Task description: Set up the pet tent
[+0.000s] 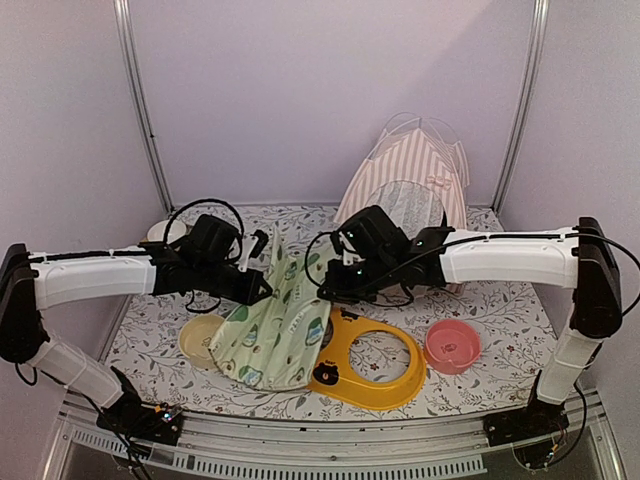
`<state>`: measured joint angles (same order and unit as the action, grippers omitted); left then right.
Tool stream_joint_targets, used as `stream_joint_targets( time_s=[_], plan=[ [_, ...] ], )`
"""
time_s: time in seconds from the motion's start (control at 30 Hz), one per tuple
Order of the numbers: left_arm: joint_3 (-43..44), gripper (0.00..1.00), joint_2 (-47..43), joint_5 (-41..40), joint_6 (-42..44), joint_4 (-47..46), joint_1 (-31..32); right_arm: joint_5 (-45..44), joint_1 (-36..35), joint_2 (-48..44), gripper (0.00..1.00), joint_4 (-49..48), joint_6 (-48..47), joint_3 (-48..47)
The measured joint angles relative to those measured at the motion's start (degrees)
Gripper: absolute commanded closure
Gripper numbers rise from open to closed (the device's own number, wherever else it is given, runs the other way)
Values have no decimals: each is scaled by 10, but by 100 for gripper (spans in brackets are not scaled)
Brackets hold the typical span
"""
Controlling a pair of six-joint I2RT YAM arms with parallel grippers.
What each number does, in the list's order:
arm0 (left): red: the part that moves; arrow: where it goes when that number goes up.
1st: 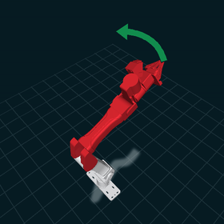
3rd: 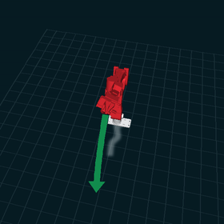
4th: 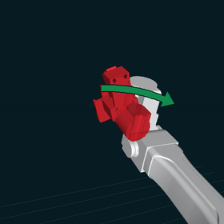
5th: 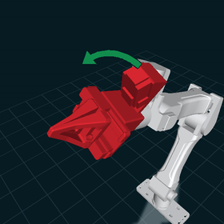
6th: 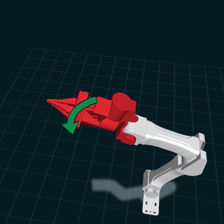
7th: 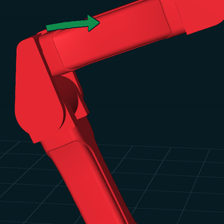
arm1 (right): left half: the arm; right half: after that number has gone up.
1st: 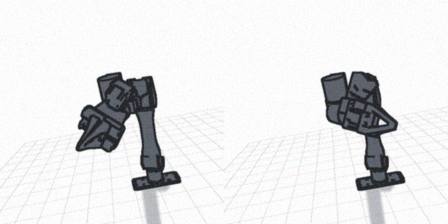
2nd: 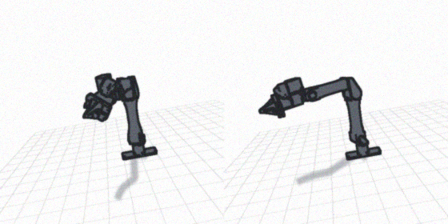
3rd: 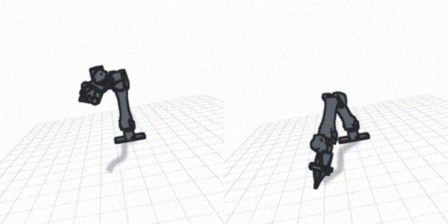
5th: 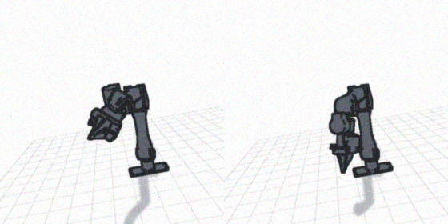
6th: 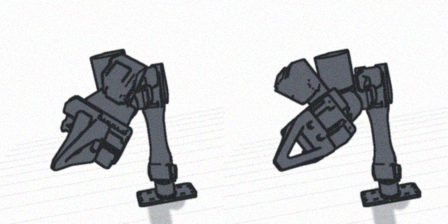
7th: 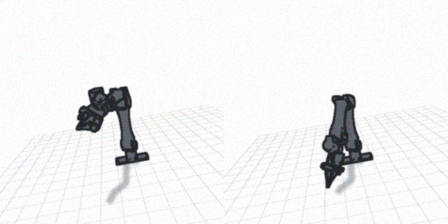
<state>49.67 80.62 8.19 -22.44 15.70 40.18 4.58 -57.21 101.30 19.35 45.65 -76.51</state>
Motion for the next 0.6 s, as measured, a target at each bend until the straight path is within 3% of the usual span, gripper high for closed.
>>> stream_joint_targets(
  time_s=[0.1,0.23,0.27,0.37,0.6],
  plan=[
    [17,100,0,-5,6,3,20,1,-2,-5,86,4,-2,-2],
    [39,100,0,5,4,3,49,2,-2,-17,82,8,-2,-2],
    [43,100,0,9,3,3,54,2,-2,-21,83,8,-2,-2],
    [44,100,0,24,4,0,63,2,-2,-30,100,8,-2,-2],
    [34,93,8,71,-2,-49,82,-5,-2,-21,100,28,0,-16]
  ],
)
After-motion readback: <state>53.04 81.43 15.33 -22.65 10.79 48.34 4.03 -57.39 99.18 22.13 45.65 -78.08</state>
